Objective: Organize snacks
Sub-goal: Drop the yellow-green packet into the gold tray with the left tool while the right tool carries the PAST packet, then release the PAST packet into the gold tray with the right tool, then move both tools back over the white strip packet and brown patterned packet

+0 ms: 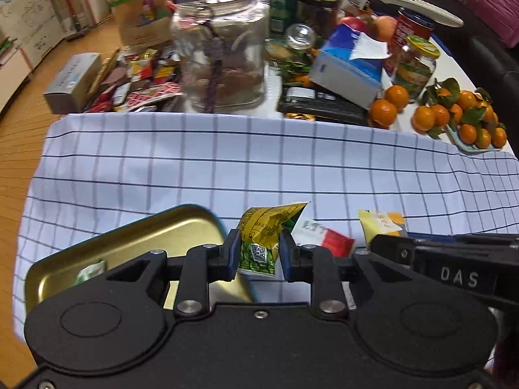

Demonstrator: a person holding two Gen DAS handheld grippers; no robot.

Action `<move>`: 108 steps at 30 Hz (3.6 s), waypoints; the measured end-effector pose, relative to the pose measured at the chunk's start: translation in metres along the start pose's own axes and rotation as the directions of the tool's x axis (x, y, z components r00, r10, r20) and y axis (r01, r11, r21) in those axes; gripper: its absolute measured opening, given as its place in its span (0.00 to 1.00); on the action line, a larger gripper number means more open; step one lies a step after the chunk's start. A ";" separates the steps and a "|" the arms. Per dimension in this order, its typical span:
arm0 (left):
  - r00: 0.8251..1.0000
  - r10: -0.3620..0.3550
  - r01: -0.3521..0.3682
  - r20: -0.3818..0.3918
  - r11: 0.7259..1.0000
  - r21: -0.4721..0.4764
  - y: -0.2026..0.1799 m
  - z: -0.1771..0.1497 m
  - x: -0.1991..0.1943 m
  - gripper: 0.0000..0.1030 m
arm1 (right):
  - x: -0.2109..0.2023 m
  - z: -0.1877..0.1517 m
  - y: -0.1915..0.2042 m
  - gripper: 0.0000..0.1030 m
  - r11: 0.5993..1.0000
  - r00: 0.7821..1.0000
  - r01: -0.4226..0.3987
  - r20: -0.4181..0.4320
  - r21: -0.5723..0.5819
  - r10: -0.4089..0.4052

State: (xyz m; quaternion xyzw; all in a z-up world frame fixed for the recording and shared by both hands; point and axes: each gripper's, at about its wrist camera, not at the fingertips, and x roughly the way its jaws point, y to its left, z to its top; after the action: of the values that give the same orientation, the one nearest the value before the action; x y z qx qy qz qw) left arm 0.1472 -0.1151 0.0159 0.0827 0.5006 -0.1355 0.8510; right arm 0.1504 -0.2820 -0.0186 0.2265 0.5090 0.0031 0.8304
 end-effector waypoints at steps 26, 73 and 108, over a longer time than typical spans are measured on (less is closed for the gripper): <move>0.982 0.183 -0.189 -0.048 0.956 -0.224 0.122 -0.049 -0.032 0.24 | 0.046 -0.026 0.128 0.31 0.978 0.993 -0.114 -0.061 -0.173 0.105; 0.993 -0.062 0.056 -0.101 0.996 -0.065 0.007 -0.019 0.015 0.33 | 0.029 -0.005 0.017 0.49 0.995 0.995 0.095 0.009 -0.033 -0.095; 0.961 -0.097 0.098 -0.260 0.995 -0.006 -0.066 -0.015 0.075 0.33 | 0.025 -0.061 -0.033 0.51 0.972 0.994 0.056 -0.081 -0.228 -0.076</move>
State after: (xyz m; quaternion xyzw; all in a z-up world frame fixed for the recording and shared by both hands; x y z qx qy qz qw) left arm 0.1488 -0.1849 -0.0577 0.0778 0.6108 -0.1669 0.7701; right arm 0.1035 -0.2828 -0.0750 0.1135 0.5490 0.0431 0.8269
